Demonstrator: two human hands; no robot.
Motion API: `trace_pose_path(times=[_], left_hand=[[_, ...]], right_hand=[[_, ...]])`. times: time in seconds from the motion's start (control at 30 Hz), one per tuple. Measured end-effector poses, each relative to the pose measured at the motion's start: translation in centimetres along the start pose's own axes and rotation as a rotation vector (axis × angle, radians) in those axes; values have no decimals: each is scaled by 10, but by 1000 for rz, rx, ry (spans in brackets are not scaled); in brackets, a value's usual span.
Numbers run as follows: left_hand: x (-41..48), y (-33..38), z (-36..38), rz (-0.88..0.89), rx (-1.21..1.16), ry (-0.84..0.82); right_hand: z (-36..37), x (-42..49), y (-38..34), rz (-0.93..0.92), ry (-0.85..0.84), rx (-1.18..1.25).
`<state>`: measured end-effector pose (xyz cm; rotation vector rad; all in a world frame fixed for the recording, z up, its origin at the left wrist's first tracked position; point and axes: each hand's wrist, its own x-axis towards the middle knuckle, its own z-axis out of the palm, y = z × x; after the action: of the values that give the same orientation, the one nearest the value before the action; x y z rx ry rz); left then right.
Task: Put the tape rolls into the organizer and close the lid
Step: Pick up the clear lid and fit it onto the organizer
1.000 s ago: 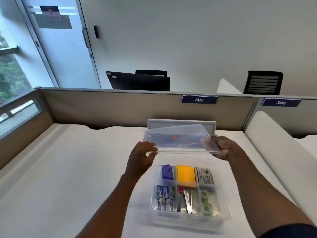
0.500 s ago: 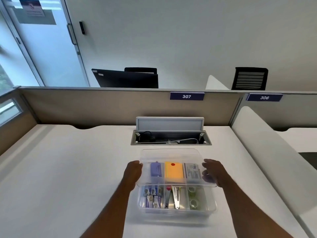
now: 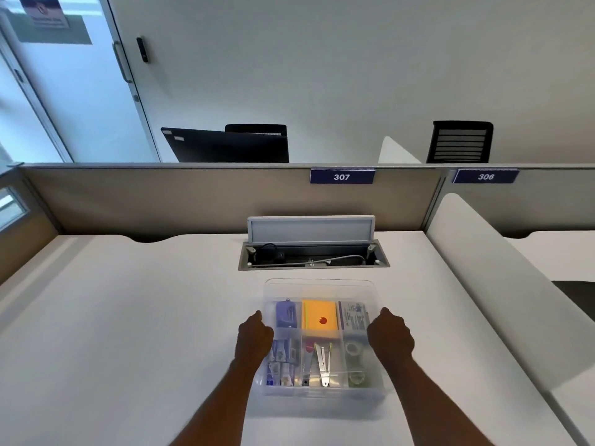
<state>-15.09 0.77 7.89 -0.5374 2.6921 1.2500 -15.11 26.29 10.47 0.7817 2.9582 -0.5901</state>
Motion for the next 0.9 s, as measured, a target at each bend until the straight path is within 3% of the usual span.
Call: trace_pose_path(times=[0.3,0.5,0.63,0.77,0.9], left_hand=[[-7,-12,2,44,39,25],[-20,-18,14,24,10,102],[-26,-23,22,68,-53,189],[-25,-25,26,94,-100,240],[-26,-26,27,98,-125,251]], right_hand=[[18,-16,12,-26,62,-98],[26,-13,27,-18,-54,-76],[33,-11,44,-71,-72,35],[40,-14,58,-65,-26,301],[41,-14,59,-91,-7,345]])
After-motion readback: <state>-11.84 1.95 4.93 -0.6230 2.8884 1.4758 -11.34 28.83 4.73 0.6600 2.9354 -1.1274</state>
